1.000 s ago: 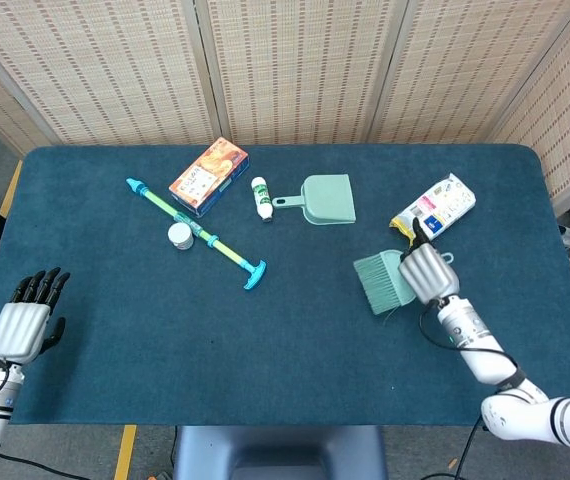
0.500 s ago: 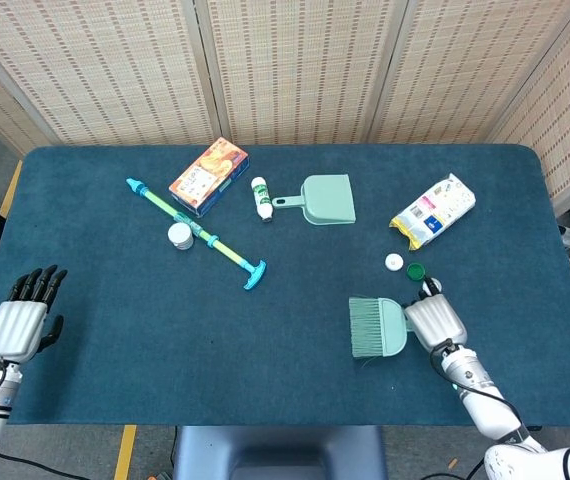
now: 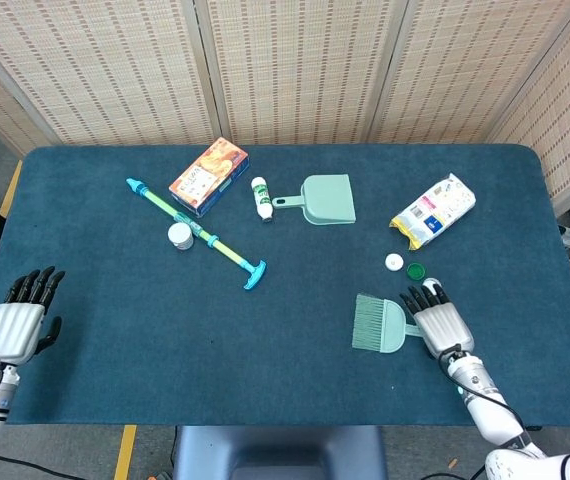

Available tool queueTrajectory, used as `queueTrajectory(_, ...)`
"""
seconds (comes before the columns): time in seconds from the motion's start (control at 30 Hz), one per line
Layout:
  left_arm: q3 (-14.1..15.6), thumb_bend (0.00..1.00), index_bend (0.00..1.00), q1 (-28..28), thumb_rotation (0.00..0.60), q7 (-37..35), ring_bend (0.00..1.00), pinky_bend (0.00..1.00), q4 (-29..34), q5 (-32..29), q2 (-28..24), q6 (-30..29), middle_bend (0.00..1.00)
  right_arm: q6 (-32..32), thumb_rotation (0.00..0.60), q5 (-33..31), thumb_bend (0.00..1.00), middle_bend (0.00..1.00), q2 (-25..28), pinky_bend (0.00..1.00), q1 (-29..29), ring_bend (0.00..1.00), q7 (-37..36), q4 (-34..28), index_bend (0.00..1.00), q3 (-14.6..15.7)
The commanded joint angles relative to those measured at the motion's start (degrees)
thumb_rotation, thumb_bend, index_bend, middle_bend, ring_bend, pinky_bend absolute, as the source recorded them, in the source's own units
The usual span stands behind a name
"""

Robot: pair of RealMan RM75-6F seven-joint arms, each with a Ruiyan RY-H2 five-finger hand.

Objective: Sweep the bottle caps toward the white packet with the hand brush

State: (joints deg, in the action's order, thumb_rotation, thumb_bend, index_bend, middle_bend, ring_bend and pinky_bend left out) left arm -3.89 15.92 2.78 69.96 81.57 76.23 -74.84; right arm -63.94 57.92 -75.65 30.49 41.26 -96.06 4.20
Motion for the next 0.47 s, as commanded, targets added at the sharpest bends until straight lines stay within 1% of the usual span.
queueTrajectory(0.03, 0.00, 0.47, 0.00, -0.45, 0.600, -1.78, 0.00, 0.12, -0.02, 1.29, -0.18, -1.84, 0.00, -18.69, 0.600, 13.82, 0.17, 0.00, -0.02, 0.00, -8.24, 0.00, -6.69, 2.63, 0.00, 0.35)
queueTrajectory(0.07, -0.01, 0.46, 0.00, -0.57, 0.600, -2.69, 0.00, 0.12, -0.18, 1.89, -0.07, -2.69, 0.00, -23.81, 0.600, 16.54, 0.17, 0.00, -1.11, 0.00, -10.86, 0.00, -7.49, 4.96, 0.00, 0.69)
queueTrajectory(0.17, -0.06, 0.43, 0.00, -0.57, 0.600, -4.64, 0.00, 0.12, -1.09, 3.61, 0.28, -4.68, 0.00, -34.78, 0.600, 21.09, 0.17, 0.00, -4.29, 0.00, -16.97, 0.00, -5.80, 9.59, 0.00, 1.55)
queueTrajectory(0.2, -0.06, 0.42, 0.00, -0.61, 0.598, -4.60, 0.00, 0.11, -1.36, 3.84, 0.47, -5.05, 0.00, -36.65, 0.600, 21.74, 0.17, 0.00, -5.17, 0.00, -18.26, 0.00, -6.33, 10.23, 0.00, 1.43)
queueTrajectory(0.27, -0.05, 0.42, 0.00, -0.45, 0.592, -4.09, 0.00, 0.11, -0.97, 4.32, 0.49, -5.42, 0.00, -36.13, 0.600, 22.39, 0.17, 0.00, -4.02, 0.00, -19.10, 0.00, -7.07, 8.49, 0.00, 1.82)
queueTrajectory(0.33, -0.02, 0.43, 0.00, -0.15, 0.583, -3.73, 0.00, 0.11, -2.15, 4.16, 0.77, -4.69, 0.00, -36.10, 0.600, 22.16, 0.17, 0.00, -3.27, 0.00, -19.46, 0.00, -8.91, 8.39, 0.00, 0.55)
queueTrajectory(0.47, 0.12, 0.43, 0.00, 0.42, 0.578, -3.26, 0.00, 0.11, -1.94, 4.56, 0.61, -4.04, 0.00, -30.91, 0.600, 17.25, 0.17, 0.00, -1.65, 0.00, -19.46, 0.00, -11.09, 8.39, 0.00, -2.12)
